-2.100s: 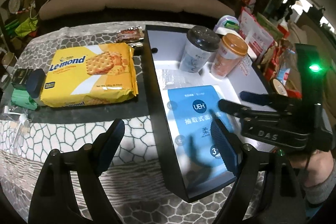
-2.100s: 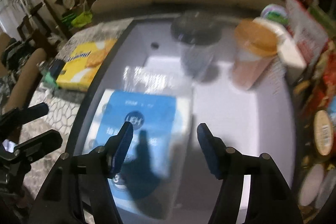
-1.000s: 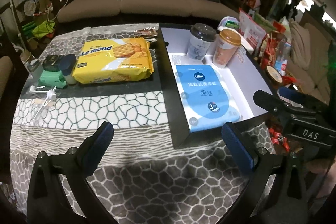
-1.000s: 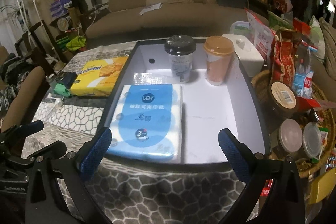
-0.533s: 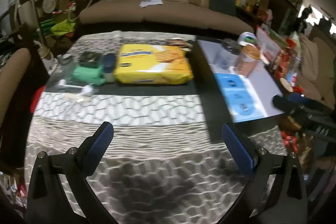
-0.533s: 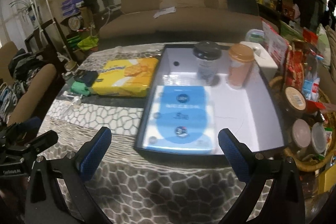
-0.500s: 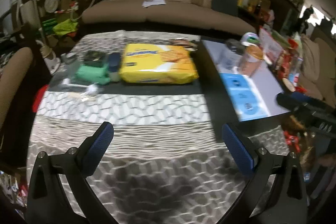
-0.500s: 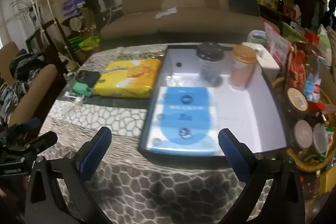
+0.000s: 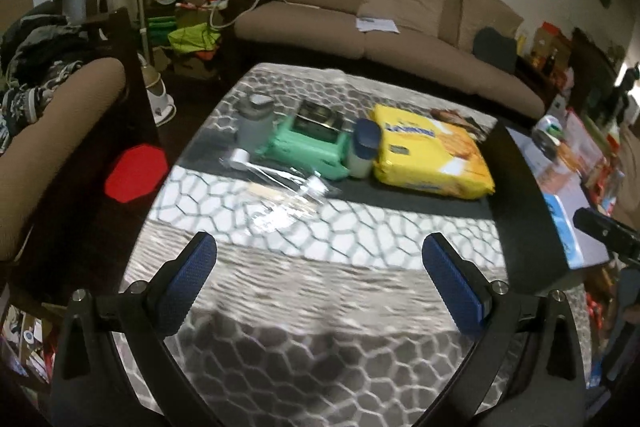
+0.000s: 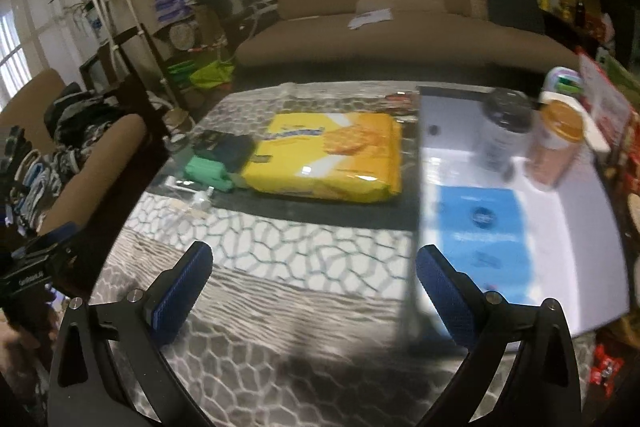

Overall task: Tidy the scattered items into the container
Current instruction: 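Move both tools back toward the bottle and jar beside the cracker pack, then grasp the grey bottle with the left tool while the right tool grasps the Vaseline jar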

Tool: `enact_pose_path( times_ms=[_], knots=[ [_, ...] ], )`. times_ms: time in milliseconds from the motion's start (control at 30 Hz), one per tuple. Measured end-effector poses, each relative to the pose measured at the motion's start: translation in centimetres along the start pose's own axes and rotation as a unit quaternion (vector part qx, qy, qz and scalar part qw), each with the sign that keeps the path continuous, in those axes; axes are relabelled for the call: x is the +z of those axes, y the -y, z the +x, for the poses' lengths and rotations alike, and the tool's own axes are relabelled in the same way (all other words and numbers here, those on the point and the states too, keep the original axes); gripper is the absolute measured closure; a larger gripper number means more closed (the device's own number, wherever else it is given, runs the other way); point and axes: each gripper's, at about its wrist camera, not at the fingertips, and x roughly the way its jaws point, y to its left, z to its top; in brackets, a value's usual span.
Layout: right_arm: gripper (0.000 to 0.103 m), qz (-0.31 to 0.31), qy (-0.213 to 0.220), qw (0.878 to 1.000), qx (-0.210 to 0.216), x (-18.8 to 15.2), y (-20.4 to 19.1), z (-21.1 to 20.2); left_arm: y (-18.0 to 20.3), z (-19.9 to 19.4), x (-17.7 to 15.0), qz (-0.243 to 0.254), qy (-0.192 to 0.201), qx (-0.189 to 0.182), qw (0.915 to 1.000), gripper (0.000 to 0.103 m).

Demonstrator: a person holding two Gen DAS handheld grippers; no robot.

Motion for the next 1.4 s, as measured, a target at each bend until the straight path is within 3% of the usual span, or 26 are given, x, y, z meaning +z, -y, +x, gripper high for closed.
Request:
enact_pose_path(
  times_ms=[300, 500, 700, 933, 1200, 1400],
  knots=[
    [0.000, -0.005, -0.013, 0.999, 0.040, 2.2, -4.0, 6.8, -6.3, 5.3, 3.9, -0.017, 0.013, 0.039, 0.9990, 0.000],
    [0.000, -0.029, -0.004, 0.998, 0.063, 4.1, -7.1, 11.4, -7.7, 9.5, 6.9, 0.001, 0.040, 0.052, 0.9978, 0.000],
    [0.000, -0.071, 0.010, 0.995, 0.074, 5.3, -9.6, 15.8, -7.8, 14.9, 8.2, 0.032, 0.042, 0.052, 0.9972, 0.000],
    [0.000, -0.077, 0.023, 0.995, 0.061, 5.7, -10.2, 20.9, -8.9, 19.6, 8.8, 0.018, 0.043, 0.051, 0.9976, 0.000],
    [0.002, -0.045, 0.031, 0.998, 0.026, 5.8, -10.7, 24.7, -9.4, 22.8, 9.5, 0.026, 0.041, 0.037, 0.9981, 0.000],
    [0.014, -0.068, 0.038, 0.997, -0.007, 5.9, -11.5, 25.8, -9.2, 24.8, 10.5, 0.039, 0.024, 0.039, 0.9982, 0.000]
  ],
)
